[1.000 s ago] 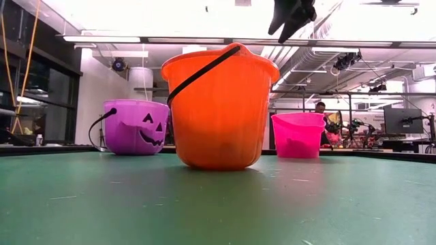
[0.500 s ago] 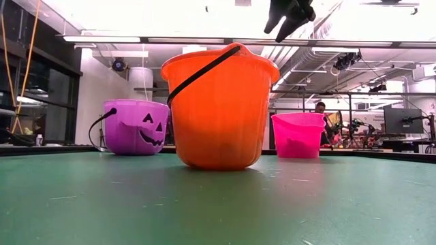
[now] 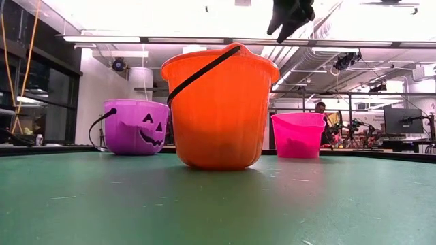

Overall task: Sort candy by brand, put in halloween buckets
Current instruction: Put the red candy into the pink bucket

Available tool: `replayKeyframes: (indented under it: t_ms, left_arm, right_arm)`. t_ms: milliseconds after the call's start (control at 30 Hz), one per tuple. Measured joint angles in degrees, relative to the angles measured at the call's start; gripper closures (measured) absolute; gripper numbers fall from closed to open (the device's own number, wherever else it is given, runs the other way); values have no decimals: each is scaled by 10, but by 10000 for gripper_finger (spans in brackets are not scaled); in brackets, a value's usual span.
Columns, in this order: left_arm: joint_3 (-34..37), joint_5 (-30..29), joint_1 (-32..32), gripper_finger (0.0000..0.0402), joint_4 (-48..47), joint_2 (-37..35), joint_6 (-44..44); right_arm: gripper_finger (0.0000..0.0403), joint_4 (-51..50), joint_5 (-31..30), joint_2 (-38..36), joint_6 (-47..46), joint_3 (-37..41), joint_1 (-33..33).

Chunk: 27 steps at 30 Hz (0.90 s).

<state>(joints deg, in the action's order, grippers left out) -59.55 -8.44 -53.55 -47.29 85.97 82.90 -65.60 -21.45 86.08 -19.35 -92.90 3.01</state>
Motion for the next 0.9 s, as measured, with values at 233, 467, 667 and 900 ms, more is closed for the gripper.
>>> replayKeyframes:
  t_ms: [233, 467, 667, 900]
  left_arm:
    - [-38, -221, 149, 397, -39, -168, -148]
    - [-69, -217, 435, 400, 52, -227, -462]
    - [-68, 15, 670, 401, 236, -157, -692]
    - [-79, 229, 785, 401, 494, 29, -705]
  right_arm:
    - [103, -43, 0, 0, 32, 0, 0]
    - [103, -5, -59, 0, 44, 0, 14]
    - [103, 23, -100, -8, -13, 0, 58]
    - [103, 44, -101, -41, -139, 0, 93]
